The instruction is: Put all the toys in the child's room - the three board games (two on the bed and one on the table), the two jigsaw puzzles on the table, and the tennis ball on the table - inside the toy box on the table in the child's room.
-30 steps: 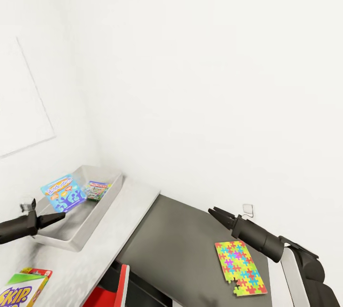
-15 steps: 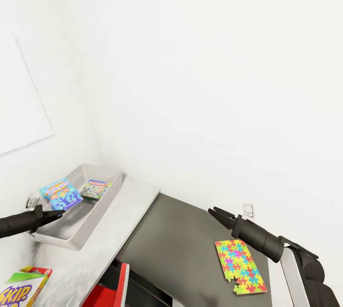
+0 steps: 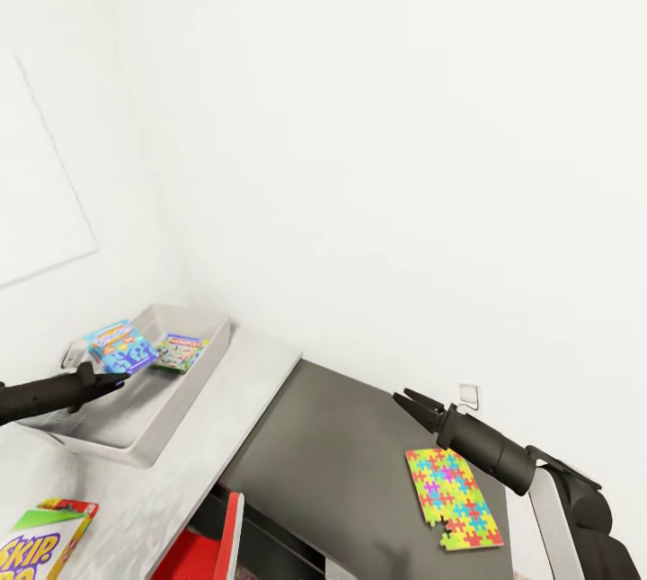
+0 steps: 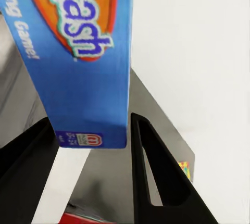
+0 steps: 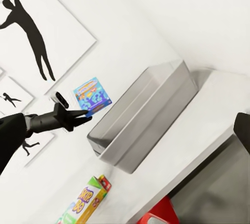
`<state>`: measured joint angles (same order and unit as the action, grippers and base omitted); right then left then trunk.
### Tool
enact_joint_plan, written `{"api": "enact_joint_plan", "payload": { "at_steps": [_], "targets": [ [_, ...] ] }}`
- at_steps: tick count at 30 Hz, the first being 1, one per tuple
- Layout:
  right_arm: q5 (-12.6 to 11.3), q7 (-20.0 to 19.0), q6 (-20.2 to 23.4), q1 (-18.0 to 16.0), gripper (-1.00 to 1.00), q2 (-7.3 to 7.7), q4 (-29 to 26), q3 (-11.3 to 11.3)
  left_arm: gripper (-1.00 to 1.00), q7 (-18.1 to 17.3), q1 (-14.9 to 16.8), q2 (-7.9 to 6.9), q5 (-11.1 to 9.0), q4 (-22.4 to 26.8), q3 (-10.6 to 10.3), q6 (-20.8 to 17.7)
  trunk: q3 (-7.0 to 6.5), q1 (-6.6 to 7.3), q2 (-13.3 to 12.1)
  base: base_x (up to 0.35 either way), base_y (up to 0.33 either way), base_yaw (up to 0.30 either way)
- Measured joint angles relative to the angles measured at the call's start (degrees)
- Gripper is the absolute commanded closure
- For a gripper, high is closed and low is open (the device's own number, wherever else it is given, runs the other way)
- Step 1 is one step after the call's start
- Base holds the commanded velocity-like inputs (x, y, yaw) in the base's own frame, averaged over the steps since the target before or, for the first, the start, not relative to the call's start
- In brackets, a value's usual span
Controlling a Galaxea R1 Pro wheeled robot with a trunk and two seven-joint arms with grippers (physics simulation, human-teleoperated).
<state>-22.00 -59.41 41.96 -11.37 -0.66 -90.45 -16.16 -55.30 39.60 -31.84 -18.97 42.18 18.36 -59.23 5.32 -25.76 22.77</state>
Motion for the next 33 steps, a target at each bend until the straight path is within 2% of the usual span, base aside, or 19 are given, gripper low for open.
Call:
{"api": "enact_joint_plan", "payload": {
  "at_steps": [5, 7, 9, 11, 16, 23, 27, 33],
  "targets": [
    [0.1, 0.0, 0.0, 0.0, -1.0, 0.0, 0.4, 0.0, 1.0, 4.5, 5.1, 1.08, 0.1, -6.3, 0.0, 0.1, 0.47, 0.0, 0.0, 0.0, 0.0, 0.0],
    [0.1, 0.0, 0.0, 0.0, -1.0, 0.0, 0.5, 0.0, 1.0, 7.5, 7.7, 1.38, 0.1, -9.6, -0.1, 0.2, 0.65, 0.0, 0.0, 0.0, 0.0, 0.0],
    [0.1, 0.0, 0.0, 0.0, -1.0, 0.0, 0.6, 0.0, 1.0, 9.2, 8.6, 1.51, 0.0, -10.8, -0.1, 0.2, 0.84, 0.0, 0.0, 0.0, 0.0, 0.0],
    [0.1, 0.0, 0.0, 0.0, -1.0, 0.0, 0.6, 0.0, 1.0, 12.5, 9.6, 2.02, 0.1, -12.0, -0.1, 0.3, 1.03, 0.0, 0.0, 0.0, 0.0, 0.0],
    [0.1, 0.0, 0.0, 0.0, -1.0, 0.06, 0.7, 0.0, 1.0, 16.3, 10.2, 2.66, -0.4, -12.6, -0.1, 0.3, 1.49, 0.01, 0.0, 0.0, 0.0, 0.0],
    [0.1, 0.0, -0.1, -0.1, -1.0, 0.06, 1.3, 0.0, 1.0, 18.6, 11.1, 3.41, -0.5, -12.9, -0.1, 0.3, 2.14, 0.0, 0.0, 0.0, 0.0, 0.0],
    [0.1, 0.0, -0.1, -0.1, -1.0, 0.08, 1.4, 0.0, 1.0, 22.0, 11.6, 4.05, -0.3, -12.9, 0.0, 0.4, 2.51, 0.0, 0.0, 0.0, 0.0, 0.0],
    [0.1, 0.0, -0.1, -0.1, -1.0, 0.09, 1.4, 0.0, 1.0, 24.9, 11.9, 4.28, -0.4, -13.0, 2.0, 0.5, 3.07, 0.0, 0.0, 0.0, 0.0, 0.0]
  ]
}}
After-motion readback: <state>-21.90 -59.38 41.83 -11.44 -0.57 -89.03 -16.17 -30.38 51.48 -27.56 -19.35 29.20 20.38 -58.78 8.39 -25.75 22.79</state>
